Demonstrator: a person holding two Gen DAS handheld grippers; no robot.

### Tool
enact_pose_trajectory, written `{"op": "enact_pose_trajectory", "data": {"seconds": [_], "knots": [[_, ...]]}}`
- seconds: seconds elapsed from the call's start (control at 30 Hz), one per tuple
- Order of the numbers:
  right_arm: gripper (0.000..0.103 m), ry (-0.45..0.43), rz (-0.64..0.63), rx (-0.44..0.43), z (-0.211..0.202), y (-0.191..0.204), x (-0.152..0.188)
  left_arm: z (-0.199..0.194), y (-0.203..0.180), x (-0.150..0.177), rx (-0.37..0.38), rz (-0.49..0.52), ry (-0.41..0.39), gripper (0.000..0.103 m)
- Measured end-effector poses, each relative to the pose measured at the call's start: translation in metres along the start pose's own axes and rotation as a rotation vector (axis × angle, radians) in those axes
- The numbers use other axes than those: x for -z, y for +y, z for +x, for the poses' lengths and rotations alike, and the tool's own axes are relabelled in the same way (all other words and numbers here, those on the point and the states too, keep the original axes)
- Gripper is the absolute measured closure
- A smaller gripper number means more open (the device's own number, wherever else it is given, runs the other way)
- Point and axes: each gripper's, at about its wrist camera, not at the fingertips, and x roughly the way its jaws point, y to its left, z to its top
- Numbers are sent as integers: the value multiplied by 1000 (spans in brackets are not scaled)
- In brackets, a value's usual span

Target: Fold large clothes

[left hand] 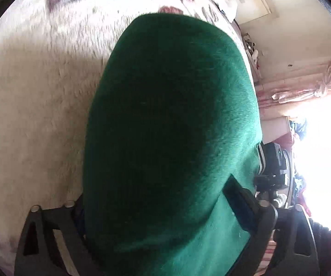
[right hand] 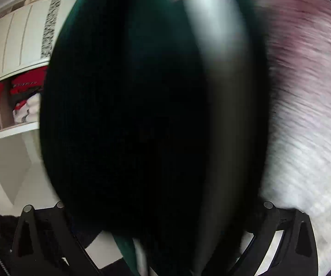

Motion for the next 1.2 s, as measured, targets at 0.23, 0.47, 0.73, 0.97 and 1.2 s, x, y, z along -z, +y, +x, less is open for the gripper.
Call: {"op": "enact_pose_trajectory", "data": {"seconds": [0.23,0.47,0.73,0.97,1.2], "knots": [[59,-116,59,-81,-7,36,9,-18,-28,-25,-5,40,11,21],[65,-245,111,-80,-31,78,-24,-17,-68,-92,16,132,4,21],[65,-347,84,-34,-77,117,-151,24,-109,-239,65,196,15,21],[66,-383,135,25,-97,83,-284,119,-100,-358,50,199,110,21],[57,-278,203,5,-81,34,-337,170,-65,-384,76,186,231,14]]}}
